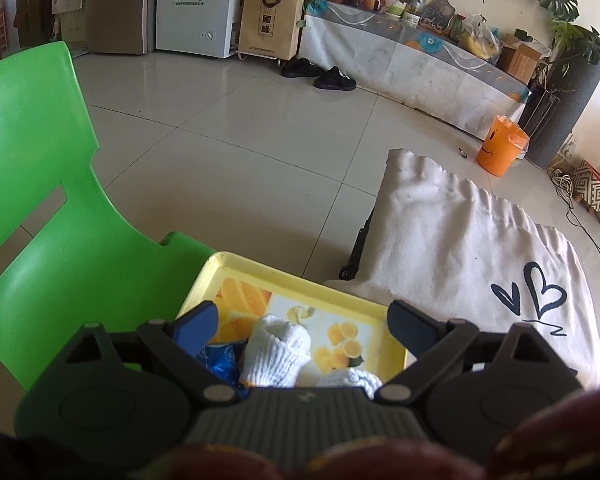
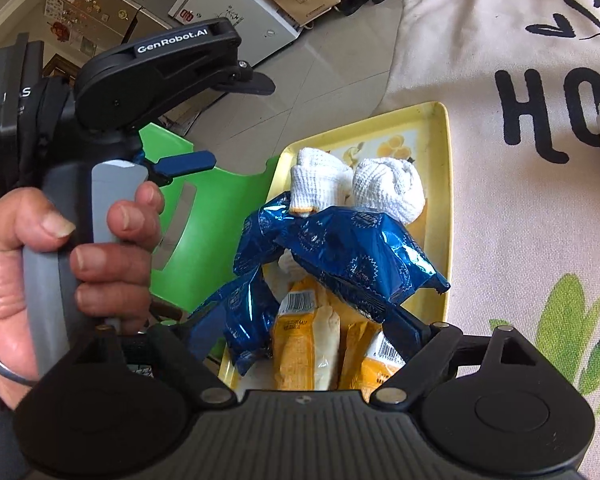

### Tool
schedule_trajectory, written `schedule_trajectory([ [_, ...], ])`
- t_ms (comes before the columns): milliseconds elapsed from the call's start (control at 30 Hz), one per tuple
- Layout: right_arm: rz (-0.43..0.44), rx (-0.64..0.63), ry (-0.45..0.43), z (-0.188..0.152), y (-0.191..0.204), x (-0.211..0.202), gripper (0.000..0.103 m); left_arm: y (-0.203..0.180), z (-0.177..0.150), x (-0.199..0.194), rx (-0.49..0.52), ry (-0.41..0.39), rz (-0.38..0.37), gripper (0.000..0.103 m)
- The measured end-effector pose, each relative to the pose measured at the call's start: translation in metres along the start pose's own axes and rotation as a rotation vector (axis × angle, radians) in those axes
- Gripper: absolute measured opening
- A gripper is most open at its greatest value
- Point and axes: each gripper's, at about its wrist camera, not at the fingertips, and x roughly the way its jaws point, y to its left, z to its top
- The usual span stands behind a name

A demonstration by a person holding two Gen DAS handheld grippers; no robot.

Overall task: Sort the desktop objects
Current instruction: 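Open both grippers to drop the glove and packet onto the tray, then withdraw both tools from the tray toward the last glove and packet on the rug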

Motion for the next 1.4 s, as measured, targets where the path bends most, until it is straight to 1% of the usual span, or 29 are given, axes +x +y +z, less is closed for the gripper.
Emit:
schedule_trajectory([
  [100,0.01,-0.024,0.057,-0.006,0.001,0.001,0.086,-0.002,0.0,-0.005,0.0,0.0,-0.013,0.098],
  [167,0.009,-0.044,0.066,-0.009,0.003,-0.001,0.086,-0.006,0.0,-0.009,0.009,-0.01,-0.015,0.098],
  [333,0.047,-0.101,0.077,-0.014,0.01,-0.011,0.086,-0.013,0.001,-0.022,0.03,-0.024,-0.026,0.099],
  [467,0.023,-0.124,0.043,-0.014,0.009,-0.025,0.086,-0.018,0.001,-0.029,0.035,-0.024,-0.03,0.099],
  [667,-0.084,-0.098,-0.046,-0.005,-0.005,-0.05,0.086,-0.031,-0.008,-0.036,0.067,-0.02,-0.03,0.099],
  [767,-0.118,-0.075,-0.065,-0.002,-0.014,-0.061,0.086,-0.033,-0.021,-0.039,0.073,0.004,-0.052,0.099],
  [867,-0.151,-0.061,-0.079,0.0,-0.021,-0.072,0.086,-0.031,-0.037,-0.044,0.063,0.026,-0.052,0.099],
  [933,-0.169,-0.049,-0.098,0.001,-0.025,-0.079,0.086,-0.029,-0.05,-0.052,0.058,0.027,-0.051,0.099],
  [1033,-0.181,-0.029,-0.13,0.004,-0.031,-0.094,0.086,-0.028,-0.073,-0.066,0.025,0.027,-0.063,0.102],
  [1100,-0.191,-0.019,-0.145,0.005,-0.035,-0.101,0.086,-0.028,-0.088,-0.073,0.002,0.042,-0.073,0.102],
  [1233,-0.208,0.007,-0.174,0.004,-0.042,-0.115,0.086,-0.029,-0.119,-0.088,-0.006,0.073,-0.057,0.102],
  [1400,-0.229,0.023,-0.206,0.004,-0.047,-0.129,0.086,-0.025,-0.139,-0.112,-0.029,0.096,-0.047,0.102],
])
